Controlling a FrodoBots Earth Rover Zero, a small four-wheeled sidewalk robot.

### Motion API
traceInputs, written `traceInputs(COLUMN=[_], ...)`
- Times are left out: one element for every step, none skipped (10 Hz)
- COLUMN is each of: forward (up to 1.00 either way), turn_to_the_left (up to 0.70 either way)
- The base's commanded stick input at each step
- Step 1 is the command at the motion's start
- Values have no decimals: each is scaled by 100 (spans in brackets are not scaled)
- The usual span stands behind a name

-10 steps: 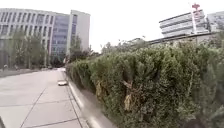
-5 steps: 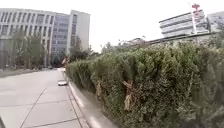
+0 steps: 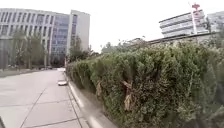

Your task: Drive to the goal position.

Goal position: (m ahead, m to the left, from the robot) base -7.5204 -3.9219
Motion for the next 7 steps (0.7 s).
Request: traceInputs(forward=[5, 5, 5, 5, 5, 5, 5], turn_to_the_left=[0, 0, 0, 0, 0, 0, 0])
